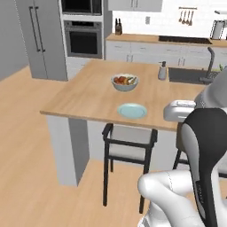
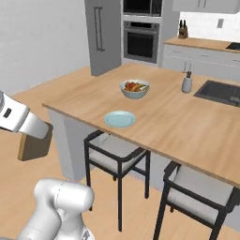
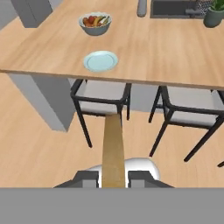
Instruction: Start the toaster. Once the lever pops up, take the bread to the plate on the dining counter.
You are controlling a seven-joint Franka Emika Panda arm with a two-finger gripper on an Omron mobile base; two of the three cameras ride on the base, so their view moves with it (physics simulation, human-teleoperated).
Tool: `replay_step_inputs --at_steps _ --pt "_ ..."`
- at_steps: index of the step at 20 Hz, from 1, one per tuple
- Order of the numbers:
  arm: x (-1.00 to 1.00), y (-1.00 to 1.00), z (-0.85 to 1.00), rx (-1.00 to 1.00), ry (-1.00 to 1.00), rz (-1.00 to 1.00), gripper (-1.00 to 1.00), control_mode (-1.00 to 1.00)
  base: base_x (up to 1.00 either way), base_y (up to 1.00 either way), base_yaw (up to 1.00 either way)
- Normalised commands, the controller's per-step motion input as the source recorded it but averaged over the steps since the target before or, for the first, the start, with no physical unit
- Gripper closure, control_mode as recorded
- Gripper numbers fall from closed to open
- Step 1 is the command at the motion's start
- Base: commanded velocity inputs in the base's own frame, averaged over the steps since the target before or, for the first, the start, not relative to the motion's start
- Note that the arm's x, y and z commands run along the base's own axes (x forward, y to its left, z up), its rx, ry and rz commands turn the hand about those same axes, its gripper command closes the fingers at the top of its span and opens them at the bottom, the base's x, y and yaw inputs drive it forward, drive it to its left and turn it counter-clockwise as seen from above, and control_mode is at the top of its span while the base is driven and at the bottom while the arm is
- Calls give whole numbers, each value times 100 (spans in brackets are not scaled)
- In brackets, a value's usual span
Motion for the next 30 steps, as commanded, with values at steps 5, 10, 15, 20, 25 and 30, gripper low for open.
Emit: replay_step_inputs --at_steps 5,10,15,20,25,30 --pt "0 0 0 0 0 0 100 100 60 40 -47" --pt "0 0 0 0 0 0 100 100 79 24 -44" --pt "0 0 0 0 0 0 100 100 74 34 -35" --pt "11 6 -2 0 0 -5 100 -100 50 34 -25" --pt "67 5 -14 5 0 -4 100 -100 0 0 0" --pt "89 0 -38 10 0 15 100 -100 0 0 0"
